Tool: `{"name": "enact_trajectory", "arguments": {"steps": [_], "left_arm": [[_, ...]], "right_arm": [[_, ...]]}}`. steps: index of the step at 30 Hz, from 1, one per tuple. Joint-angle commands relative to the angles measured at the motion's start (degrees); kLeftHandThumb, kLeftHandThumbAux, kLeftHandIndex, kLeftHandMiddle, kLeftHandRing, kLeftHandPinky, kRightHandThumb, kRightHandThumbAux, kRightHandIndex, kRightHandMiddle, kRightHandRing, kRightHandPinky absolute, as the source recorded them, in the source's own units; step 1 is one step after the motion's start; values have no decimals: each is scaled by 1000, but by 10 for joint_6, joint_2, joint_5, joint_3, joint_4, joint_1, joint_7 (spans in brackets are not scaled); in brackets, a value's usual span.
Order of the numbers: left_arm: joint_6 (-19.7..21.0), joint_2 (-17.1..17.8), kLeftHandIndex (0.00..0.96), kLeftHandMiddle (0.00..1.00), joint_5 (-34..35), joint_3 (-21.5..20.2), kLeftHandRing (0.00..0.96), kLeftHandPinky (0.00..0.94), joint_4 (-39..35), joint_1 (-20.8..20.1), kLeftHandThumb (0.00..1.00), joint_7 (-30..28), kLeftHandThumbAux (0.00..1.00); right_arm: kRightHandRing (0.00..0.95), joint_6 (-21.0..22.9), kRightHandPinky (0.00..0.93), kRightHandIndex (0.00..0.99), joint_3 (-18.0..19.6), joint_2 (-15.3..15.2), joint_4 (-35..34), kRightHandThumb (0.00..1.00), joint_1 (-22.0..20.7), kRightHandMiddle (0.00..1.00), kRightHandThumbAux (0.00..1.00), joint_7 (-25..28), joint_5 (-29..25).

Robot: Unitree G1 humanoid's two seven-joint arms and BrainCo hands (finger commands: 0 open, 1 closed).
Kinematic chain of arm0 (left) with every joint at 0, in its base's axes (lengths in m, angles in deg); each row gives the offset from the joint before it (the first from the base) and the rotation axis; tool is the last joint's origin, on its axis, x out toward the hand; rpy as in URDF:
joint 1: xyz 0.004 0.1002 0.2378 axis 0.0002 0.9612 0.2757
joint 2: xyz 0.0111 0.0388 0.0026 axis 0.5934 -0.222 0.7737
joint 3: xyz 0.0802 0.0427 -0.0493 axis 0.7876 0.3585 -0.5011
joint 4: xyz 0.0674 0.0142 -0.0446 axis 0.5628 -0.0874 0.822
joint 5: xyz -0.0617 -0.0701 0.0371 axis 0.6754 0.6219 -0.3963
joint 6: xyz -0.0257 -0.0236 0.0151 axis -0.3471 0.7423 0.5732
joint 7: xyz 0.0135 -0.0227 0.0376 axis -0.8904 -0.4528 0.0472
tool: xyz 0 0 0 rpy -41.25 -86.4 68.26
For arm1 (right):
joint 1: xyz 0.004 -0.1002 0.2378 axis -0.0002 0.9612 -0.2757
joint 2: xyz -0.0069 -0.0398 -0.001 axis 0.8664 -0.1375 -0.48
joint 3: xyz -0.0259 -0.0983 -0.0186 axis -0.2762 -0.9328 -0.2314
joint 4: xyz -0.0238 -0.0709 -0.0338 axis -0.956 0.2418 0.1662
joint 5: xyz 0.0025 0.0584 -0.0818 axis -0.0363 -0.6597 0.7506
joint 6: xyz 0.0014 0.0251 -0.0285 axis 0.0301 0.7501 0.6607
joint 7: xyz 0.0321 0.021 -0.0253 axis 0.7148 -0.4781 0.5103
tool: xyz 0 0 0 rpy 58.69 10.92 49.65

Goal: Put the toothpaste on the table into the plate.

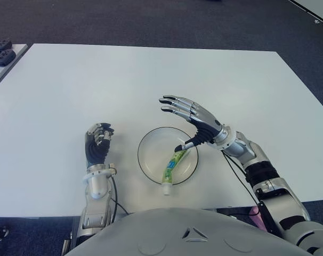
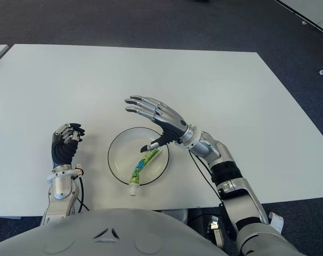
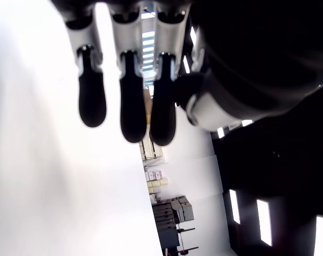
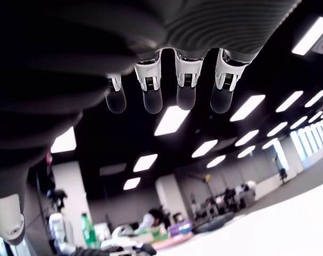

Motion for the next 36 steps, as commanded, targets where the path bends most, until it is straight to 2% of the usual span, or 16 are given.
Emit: {"name": "enact_trajectory", "arguments": {"steps": [1,4,8,13,18,22,26,30,31,32,34,36], "left_arm": [[5,5,432,515,2,-3,512,532,9,-3,709,-3,722],[4,6,432,514,3,-3,510,530,10,-4,709,-4,722],[3,8,432,513,4,-4,511,536,11,-5,710,-4,721],[1,11,432,511,8,-6,512,535,14,-7,710,-5,721],[1,15,432,510,8,-7,509,534,17,-9,710,-6,721],[2,17,432,509,10,-8,508,537,19,-11,710,-7,721],[5,18,431,507,10,-6,510,537,21,-15,709,-7,722],[7,20,430,505,11,-6,511,535,22,-17,709,-8,723],[8,21,430,505,11,-6,512,537,22,-17,709,-8,723],[8,21,429,505,12,-6,512,537,22,-17,709,-8,723],[10,23,429,505,14,-6,512,536,23,-19,709,-10,723],[14,23,429,505,17,-7,512,531,24,-22,709,-13,723]], "right_arm": [[0,-5,0,0,-3,39,42,79,17,0,675,-1,-102],[5,-9,39,16,-4,54,67,60,28,28,747,12,-165],[66,6,131,75,5,64,71,23,39,93,812,29,-205],[131,93,173,157,33,96,22,4,76,151,870,27,-233],[184,146,197,243,59,120,-3,0,105,223,930,18,-245],[221,167,239,294,78,142,37,3,119,269,966,15,-265],[266,228,299,332,105,184,43,31,140,306,989,4,-309],[310,269,346,374,124,203,30,116,149,343,988,1,-328],[323,281,354,390,129,207,25,324,151,356,897,-1,-331],[331,289,360,400,133,210,21,457,153,364,839,-2,-332],[346,310,371,411,144,219,13,574,156,380,788,-11,-334],[363,331,382,417,155,229,3,636,159,397,761,-24,-337]]}}
